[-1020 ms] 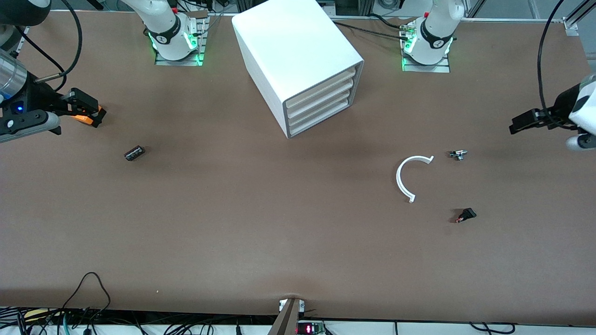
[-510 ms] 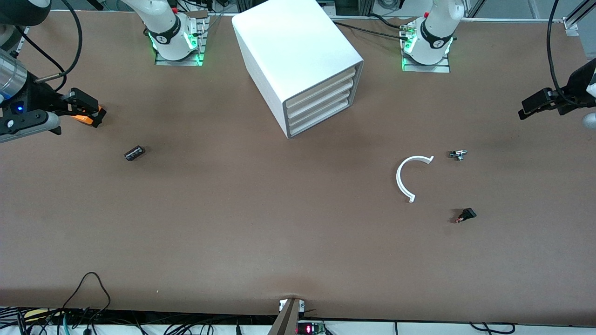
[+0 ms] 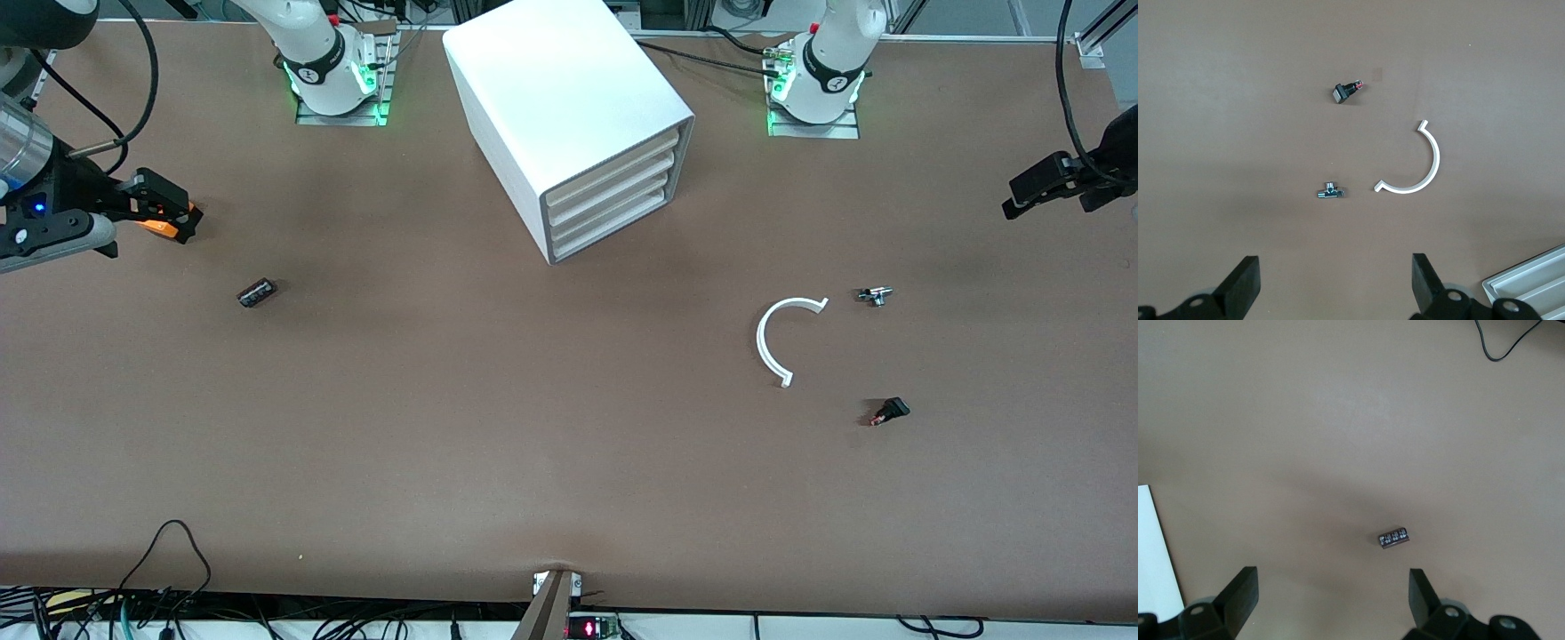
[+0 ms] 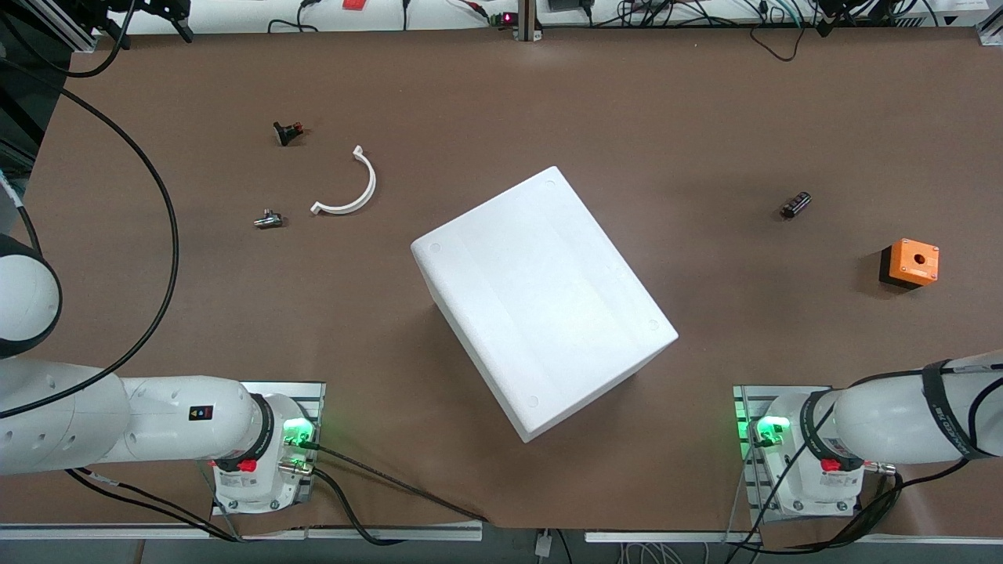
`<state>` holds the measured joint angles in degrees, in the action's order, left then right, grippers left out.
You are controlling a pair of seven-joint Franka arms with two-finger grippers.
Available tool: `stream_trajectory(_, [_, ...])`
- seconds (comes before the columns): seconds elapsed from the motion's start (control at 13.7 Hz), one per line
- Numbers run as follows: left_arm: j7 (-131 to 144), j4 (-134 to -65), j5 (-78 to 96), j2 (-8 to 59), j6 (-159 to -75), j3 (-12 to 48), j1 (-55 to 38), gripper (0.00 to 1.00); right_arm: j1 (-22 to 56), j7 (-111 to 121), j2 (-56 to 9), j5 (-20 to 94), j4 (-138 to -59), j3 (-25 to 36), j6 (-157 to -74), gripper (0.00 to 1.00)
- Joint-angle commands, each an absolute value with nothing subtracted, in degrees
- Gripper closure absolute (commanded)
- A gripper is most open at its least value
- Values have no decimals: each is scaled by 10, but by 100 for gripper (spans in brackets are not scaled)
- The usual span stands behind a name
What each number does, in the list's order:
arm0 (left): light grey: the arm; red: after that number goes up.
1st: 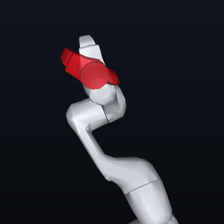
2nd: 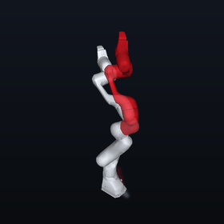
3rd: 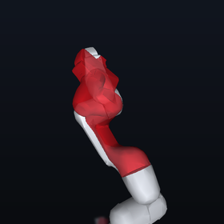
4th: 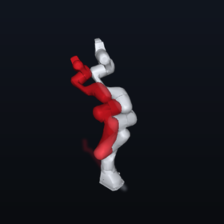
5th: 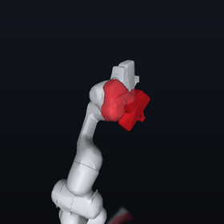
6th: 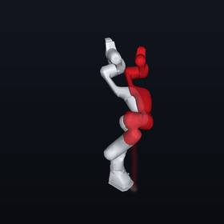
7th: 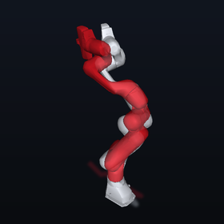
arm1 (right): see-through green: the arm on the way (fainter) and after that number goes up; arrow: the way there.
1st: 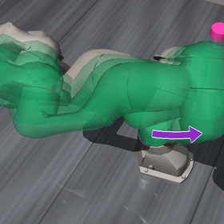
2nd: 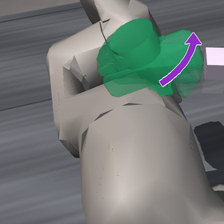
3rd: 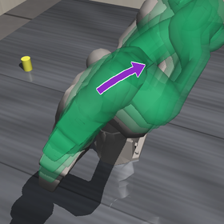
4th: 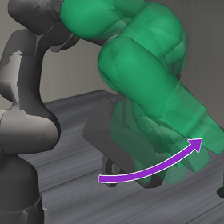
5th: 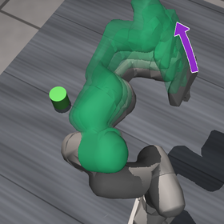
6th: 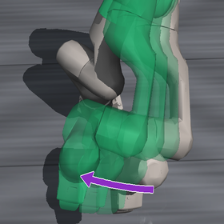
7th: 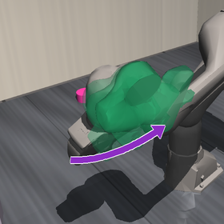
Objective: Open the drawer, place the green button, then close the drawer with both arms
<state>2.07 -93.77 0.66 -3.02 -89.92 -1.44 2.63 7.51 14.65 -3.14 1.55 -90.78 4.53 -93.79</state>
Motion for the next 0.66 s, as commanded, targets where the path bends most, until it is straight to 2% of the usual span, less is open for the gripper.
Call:
stream_trajectory(0.0, [1,-932,-7,-31,-896,-16,25,0,71,143,-33,19,-899,41,-933,0])
stream_trajectory(0.58, [-1,-932,-8,-31,-897,-16,25,0,71,144,-32,19,-901,41,-927,0])
